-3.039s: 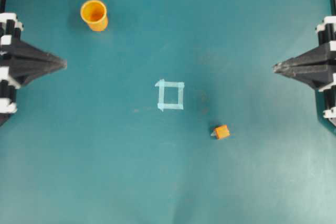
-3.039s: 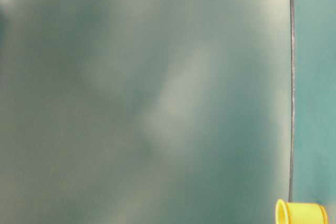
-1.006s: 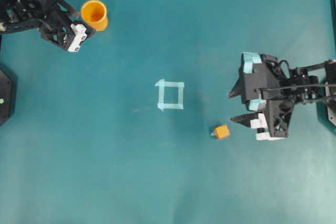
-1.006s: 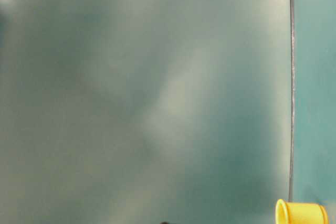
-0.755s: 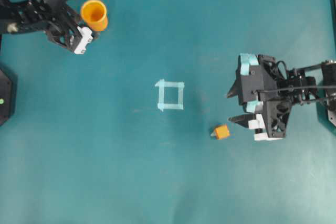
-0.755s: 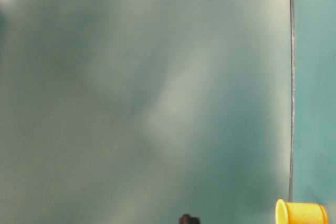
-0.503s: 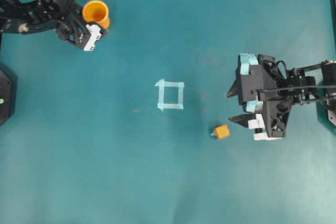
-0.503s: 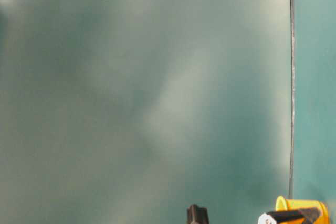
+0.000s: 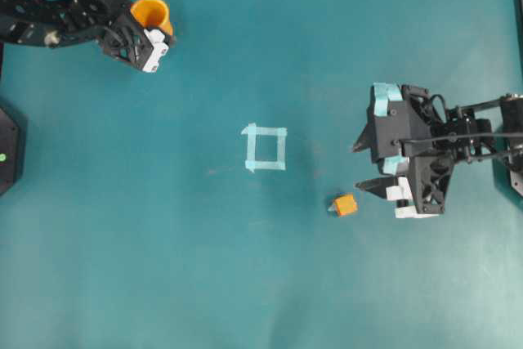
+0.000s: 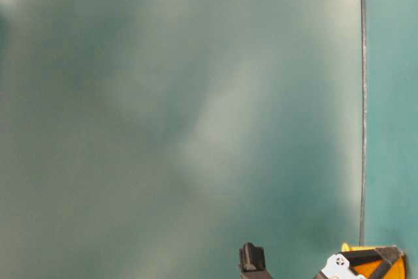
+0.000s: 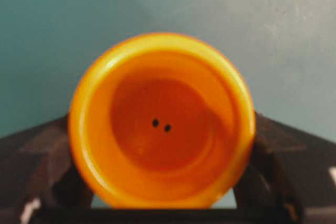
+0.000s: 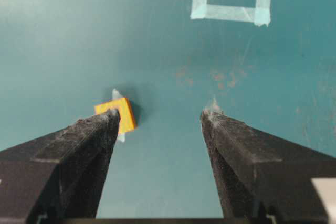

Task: Hold the block with right arm and the cup with left arm, then put the block into the cup.

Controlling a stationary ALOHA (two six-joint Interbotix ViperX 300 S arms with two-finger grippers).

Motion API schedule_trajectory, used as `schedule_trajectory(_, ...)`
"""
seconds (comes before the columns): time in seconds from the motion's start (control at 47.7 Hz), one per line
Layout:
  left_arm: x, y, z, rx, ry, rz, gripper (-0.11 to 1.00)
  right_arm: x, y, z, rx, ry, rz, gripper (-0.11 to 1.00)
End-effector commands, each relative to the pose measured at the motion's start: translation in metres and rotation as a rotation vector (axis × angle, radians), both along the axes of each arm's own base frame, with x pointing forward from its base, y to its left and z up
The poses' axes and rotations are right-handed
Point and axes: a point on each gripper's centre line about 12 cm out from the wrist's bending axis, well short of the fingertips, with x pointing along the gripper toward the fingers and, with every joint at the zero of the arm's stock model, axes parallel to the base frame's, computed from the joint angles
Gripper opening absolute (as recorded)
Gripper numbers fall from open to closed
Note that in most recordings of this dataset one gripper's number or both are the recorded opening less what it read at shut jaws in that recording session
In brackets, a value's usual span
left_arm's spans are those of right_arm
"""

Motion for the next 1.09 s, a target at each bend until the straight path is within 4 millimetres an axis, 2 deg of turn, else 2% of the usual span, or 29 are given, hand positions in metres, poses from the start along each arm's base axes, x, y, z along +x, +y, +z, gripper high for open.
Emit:
schedule_trajectory(0.0,0.010,-0.002,0.011,0.020,-0.029,-0.022,0.66,0.004,0.001,0.006,0.000,-0.018,0.004,0.64)
schedule_trajectory(0.126,0.031,-0.022,0.022,0.038,-0.038,-0.121,0.65,0.002,0.001,-0.008,-0.004,0.023,0.005,0.64)
schedule_trajectory(0.293,0.069,-0.068,0.033,0.054,-0.011,-0.318,0.65,0.005,0.005,-0.026,-0.011,0.076,0.019,0.64)
schedule_trajectory(0.44,0.098,-0.110,0.039,0.066,0.019,-0.477,0.65,0.013,0.019,-0.037,-0.011,0.090,0.059,0.64)
schedule_trajectory(0.608,0.123,-0.142,0.044,0.091,0.020,-0.593,0.65,0.017,0.033,-0.052,-0.012,0.107,0.096,0.64)
schedule_trajectory(0.755,0.140,-0.153,0.051,0.124,0.001,-0.649,0.65,0.020,0.039,-0.059,-0.015,0.122,0.113,0.64)
schedule_trajectory(1.069,0.168,-0.154,0.064,0.218,-0.026,-0.725,0.65,0.024,0.040,-0.073,-0.020,0.140,0.116,0.62)
